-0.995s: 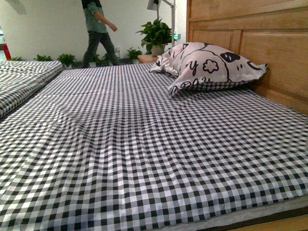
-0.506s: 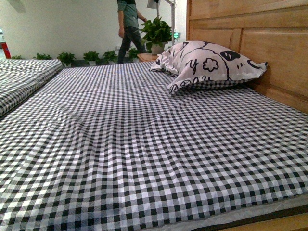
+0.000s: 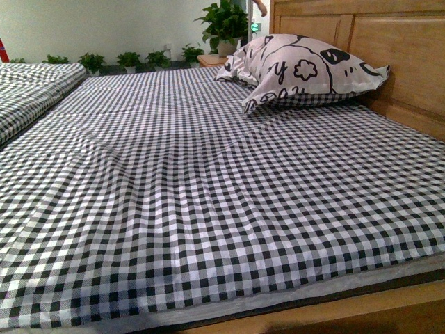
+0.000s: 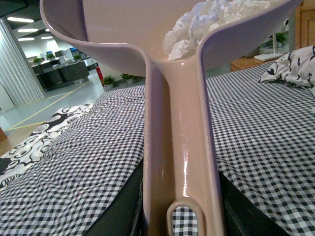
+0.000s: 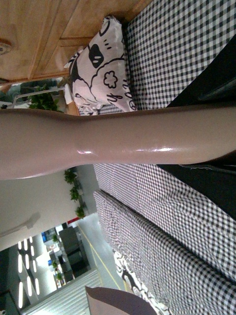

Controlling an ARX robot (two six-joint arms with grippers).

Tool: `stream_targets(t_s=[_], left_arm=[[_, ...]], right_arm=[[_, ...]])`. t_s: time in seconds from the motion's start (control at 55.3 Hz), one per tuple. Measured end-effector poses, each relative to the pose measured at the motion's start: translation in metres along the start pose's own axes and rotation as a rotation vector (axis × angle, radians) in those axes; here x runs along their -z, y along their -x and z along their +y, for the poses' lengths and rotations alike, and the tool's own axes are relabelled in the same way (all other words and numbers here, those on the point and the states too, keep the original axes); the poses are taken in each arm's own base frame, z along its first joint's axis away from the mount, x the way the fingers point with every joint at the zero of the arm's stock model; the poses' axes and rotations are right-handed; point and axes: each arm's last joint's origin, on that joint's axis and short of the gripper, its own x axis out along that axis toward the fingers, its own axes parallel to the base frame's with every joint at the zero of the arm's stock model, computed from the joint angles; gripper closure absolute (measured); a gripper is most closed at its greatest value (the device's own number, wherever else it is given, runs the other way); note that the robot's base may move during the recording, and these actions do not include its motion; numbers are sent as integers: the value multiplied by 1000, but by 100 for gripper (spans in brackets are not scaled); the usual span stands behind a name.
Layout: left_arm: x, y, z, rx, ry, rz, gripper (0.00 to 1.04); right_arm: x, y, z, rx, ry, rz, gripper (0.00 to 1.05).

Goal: Clean up trash

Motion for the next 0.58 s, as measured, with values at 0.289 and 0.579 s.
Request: stream_targets(t_s=[0.289,0.579], left_arm=[[0,0,0,0,0,0,78],[0,0,0,0,0,0,78]], right_arm=[[0,0,0,-2,2,1,84],[0,0,0,-2,2,1,84]])
